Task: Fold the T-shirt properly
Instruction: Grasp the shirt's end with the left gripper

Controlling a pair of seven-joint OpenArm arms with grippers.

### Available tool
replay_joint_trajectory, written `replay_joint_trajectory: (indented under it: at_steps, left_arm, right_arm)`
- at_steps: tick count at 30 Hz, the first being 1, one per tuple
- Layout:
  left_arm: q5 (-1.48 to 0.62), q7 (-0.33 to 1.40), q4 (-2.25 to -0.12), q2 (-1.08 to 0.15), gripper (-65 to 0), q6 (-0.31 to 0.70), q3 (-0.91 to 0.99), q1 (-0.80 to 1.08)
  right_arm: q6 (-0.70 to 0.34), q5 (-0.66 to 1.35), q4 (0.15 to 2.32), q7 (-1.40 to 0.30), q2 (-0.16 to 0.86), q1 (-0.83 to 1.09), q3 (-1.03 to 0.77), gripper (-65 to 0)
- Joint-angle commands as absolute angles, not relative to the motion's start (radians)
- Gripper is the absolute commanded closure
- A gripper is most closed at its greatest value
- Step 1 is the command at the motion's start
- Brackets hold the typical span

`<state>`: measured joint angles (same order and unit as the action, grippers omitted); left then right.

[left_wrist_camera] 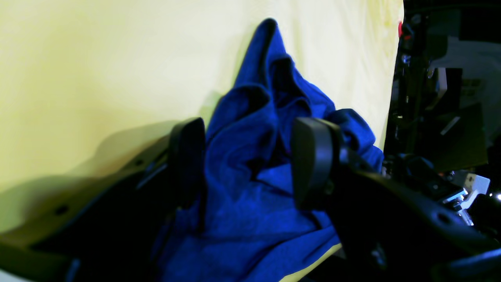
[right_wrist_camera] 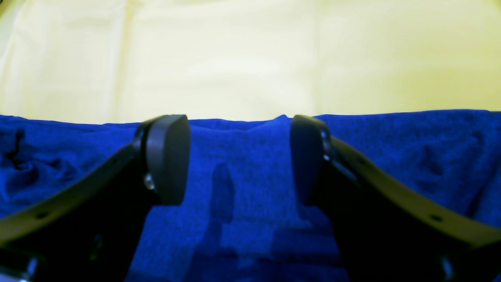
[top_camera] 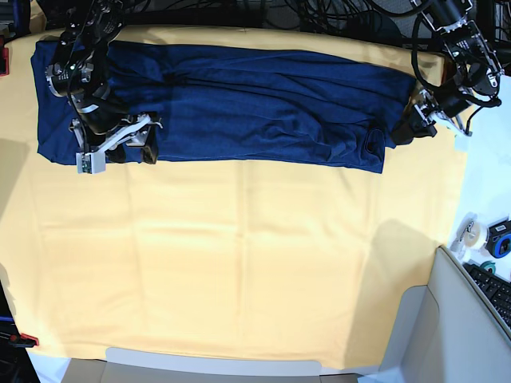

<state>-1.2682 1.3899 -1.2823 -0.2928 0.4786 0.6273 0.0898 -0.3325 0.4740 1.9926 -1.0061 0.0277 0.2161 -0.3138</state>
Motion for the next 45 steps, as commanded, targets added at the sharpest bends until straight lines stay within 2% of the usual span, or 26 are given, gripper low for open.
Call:
replay_joint_trajectory:
  at_steps: [1,17,25,28,30,34,41,45]
  left_arm:
    - [-1.293,1.396,-1.294,-0.308,-34.6,0.476,0.611,0.097]
    - [-1.293,1.38,-1.297,-0.312,-34.6,0.476,0.337,0.104]
    - [-1.291,1.372,-1.302,-0.312,-33.9,0.476,0.305,0.102]
    - [-1.293,1.372,-1.302,-0.312,-27.8,0.479,0.305,0.097]
    - [-1.294,1.374,-1.302,-0.312,-20.2,0.501,0.305,0.096]
    - [-1.293,1.377,-1.303,-0.314,-0.8,0.596,0.305,0.096]
    - [-1.294,1.386,-1.434,-0.306,0.0,0.598,0.303,0.102]
    - [-1.297,1.396,-1.509,-0.305,0.0,0.598,0.228,0.096]
  right_arm:
    - [-0.337,0.49,2.002,-0.983,0.031,0.208,-0.312,-39.4]
    - [-0.337,0.49,1.982,-0.983,0.031,0.208,-0.312,-39.4]
    - [-0.337,0.489,1.982,-0.983,0.031,0.208,-0.32,-39.4]
    - [-0.337,0.487,1.982,-0.984,0.036,0.208,-0.321,-39.4]
    - [-0.337,0.487,1.982,-0.984,0.036,0.208,-0.321,-39.4]
    - [-0.337,0.487,1.982,-0.984,0.038,0.208,-0.321,-39.4]
    - [-0.337,0.489,1.983,-0.989,0.041,0.208,-0.446,-39.4]
    - [-0.337,0.489,1.986,-0.989,0.045,0.209,-0.559,-39.4]
